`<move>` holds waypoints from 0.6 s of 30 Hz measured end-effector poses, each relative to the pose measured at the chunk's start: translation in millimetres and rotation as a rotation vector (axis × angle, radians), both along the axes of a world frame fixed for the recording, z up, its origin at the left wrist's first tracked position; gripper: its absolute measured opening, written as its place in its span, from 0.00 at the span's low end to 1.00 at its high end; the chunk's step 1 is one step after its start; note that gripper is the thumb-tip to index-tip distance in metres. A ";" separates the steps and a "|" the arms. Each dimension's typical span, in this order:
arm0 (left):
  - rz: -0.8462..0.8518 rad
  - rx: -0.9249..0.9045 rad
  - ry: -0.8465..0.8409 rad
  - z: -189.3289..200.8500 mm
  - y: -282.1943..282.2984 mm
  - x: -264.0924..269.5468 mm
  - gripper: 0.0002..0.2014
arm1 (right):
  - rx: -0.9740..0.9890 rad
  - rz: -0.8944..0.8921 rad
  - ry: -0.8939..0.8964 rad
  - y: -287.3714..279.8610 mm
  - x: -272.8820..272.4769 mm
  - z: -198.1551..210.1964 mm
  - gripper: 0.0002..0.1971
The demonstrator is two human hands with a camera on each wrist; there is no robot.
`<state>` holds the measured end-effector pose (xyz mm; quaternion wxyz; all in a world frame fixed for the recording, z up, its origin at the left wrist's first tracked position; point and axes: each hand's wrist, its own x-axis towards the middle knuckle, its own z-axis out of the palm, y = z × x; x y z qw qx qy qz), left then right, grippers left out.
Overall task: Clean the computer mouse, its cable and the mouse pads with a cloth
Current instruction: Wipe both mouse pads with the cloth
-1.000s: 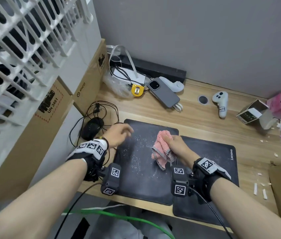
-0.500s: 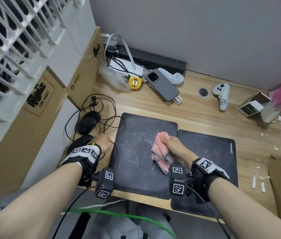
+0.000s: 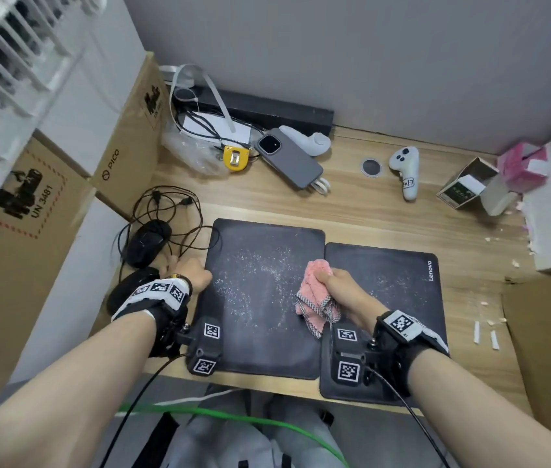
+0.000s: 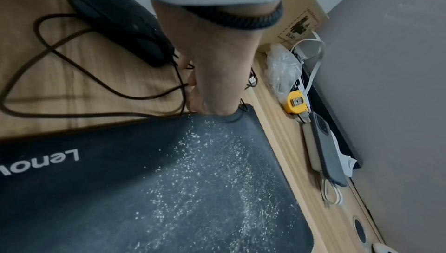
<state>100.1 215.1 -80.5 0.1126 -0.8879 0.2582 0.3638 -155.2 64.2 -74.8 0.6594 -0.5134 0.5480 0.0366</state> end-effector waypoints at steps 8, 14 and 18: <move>-0.077 -0.006 -0.018 -1.0 -13.7 -25.3 0.22 | 0.075 -0.051 -0.003 -8.2 -9.8 0.3 0.09; -0.111 -0.160 0.022 -0.8 -15.7 -23.0 0.19 | -0.128 0.050 0.004 -15.1 -3.5 6.2 0.13; -0.177 -0.366 0.106 -3.4 -17.7 -17.3 0.30 | -0.458 0.016 0.042 -27.6 9.7 5.5 0.17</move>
